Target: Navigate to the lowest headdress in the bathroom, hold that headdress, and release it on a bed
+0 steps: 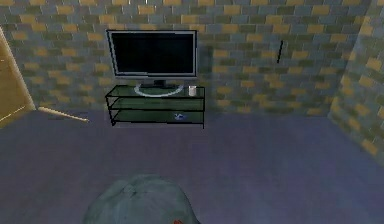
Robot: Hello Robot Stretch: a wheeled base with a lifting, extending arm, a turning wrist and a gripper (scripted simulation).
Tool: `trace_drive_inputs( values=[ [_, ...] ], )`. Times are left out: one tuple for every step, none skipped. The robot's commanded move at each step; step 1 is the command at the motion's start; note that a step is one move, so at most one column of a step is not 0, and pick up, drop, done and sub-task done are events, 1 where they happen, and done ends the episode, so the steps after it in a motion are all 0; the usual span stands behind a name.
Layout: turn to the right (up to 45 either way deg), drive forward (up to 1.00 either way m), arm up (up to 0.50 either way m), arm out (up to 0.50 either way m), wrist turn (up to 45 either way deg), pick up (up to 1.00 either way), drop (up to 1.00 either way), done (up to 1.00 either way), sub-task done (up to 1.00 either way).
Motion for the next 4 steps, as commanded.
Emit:
trace_drive_inputs(
  values=[
    [30.0,0.00,0.00,0.00,0.0,0.00,0.00,0.00,0.00],
    [0.0,0.00,0.00,0.48,0.0,0.00,0.00,0.00,0.00],
    [0.0,0.00,0.00,0.00,45.0,0.00,0.00,0.00,0.00],
    [0.0,0.00,0.00,0.00,45.0,0.00,0.00,0.00,0.00]
  ],
)
